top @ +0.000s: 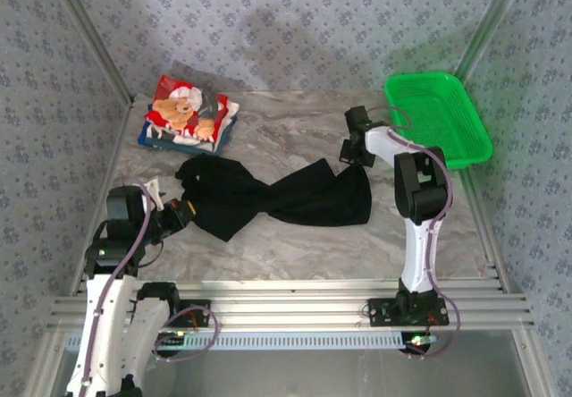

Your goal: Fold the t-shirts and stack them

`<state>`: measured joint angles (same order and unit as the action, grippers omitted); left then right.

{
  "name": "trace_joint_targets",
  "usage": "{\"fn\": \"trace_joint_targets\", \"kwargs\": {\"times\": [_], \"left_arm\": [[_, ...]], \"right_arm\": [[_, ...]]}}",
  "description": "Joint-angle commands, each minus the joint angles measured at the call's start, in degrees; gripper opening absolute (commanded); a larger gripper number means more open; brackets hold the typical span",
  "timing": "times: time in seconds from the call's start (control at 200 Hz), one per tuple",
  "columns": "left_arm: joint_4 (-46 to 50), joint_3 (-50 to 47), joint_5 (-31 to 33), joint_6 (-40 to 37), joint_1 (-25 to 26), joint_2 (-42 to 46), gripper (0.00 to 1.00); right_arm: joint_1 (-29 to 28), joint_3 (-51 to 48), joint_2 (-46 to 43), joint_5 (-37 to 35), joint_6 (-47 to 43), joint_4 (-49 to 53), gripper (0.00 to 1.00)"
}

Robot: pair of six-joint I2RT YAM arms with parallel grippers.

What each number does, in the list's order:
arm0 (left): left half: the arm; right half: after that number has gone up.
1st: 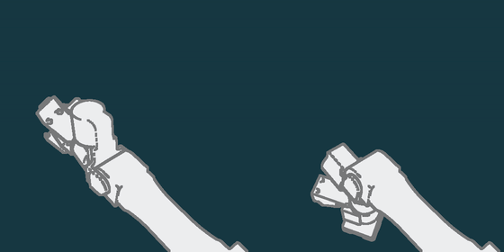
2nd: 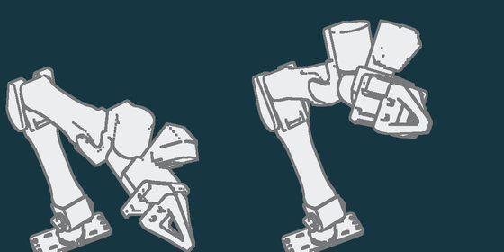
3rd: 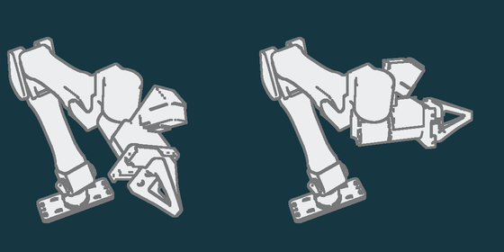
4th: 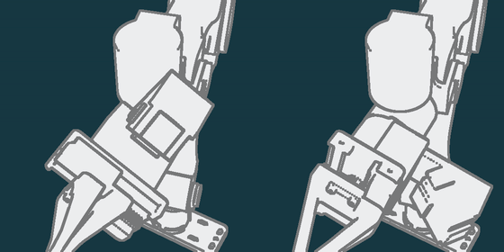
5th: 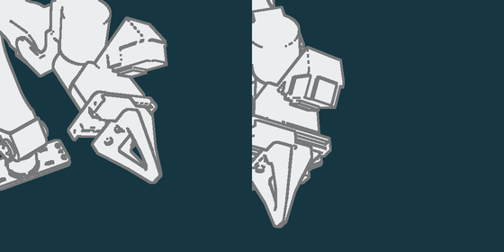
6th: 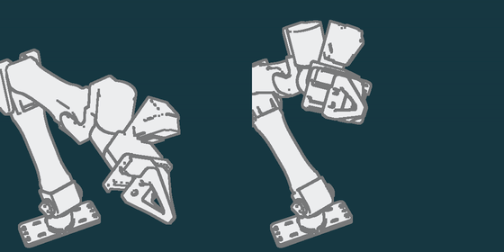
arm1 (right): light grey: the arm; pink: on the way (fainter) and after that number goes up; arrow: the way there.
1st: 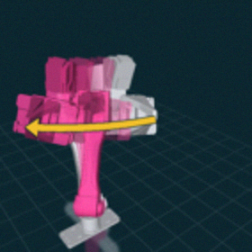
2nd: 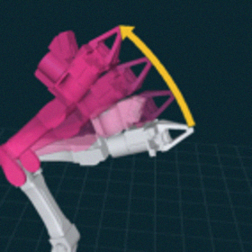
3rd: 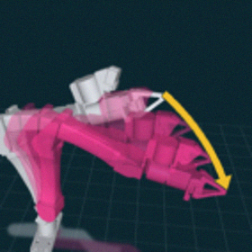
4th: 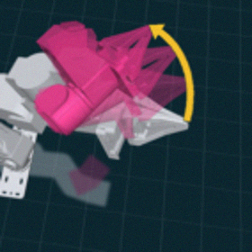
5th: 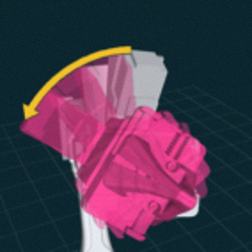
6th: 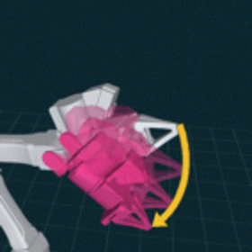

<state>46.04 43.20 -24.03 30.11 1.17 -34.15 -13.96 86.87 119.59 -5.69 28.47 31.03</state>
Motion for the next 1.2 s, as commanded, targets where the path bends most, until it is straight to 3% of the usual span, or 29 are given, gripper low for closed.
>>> {"fn": "trace_joint_targets", "kwargs": {"times": [0.0, 0.34, 0.475, 0.61, 0.78, 1.034, 1.079, 1.194], "left_arm": [[-4.14, 0.14, -1.06, 1.00, -0.17, -1.26, 0.00], [-15.96, 15.26, -2.26, 6.07, -8.78, -11.10, 0.00], [-16.72, 14.32, -1.52, 8.55, -10.45, -9.05, 0.00], [-14.90, 5.06, 0.80, 10.80, -10.47, -3.85, 0.00], [-13.88, -4.05, 0.28, 13.98, -10.43, 2.36, 0.00], [-11.67, -7.60, -0.31, 15.44, -10.30, 5.52, 0.00], [-11.53, -8.32, -0.23, 15.58, -10.27, 5.88, 0.00], [-10.13, -8.83, 0.08, 15.09, -10.21, 6.79, 0.00]], "right_arm": [[-1.01, -2.76, -8.66, -1.01, -1.88, -5.09, 0.00], [-2.33, -21.83, -36.61, -0.29, -8.29, -29.39, 0.00], [-4.12, -34.18, -47.41, 2.05, -7.33, -34.73, 0.00], [-13.11, -45.01, -56.07, -5.22, -4.77, -29.78, 0.00], [-25.45, -60.37, -67.92, -15.66, 7.07, -26.74, 0.00], [-39.27, -68.57, -77.04, -25.29, 25.24, -11.08, 0.01], [-40.33, -68.76, -76.95, -25.43, 28.27, -8.62, 0.05], [-41.98, -67.32, -76.83, -25.60, 33.69, -1.45, 0.30]]}}
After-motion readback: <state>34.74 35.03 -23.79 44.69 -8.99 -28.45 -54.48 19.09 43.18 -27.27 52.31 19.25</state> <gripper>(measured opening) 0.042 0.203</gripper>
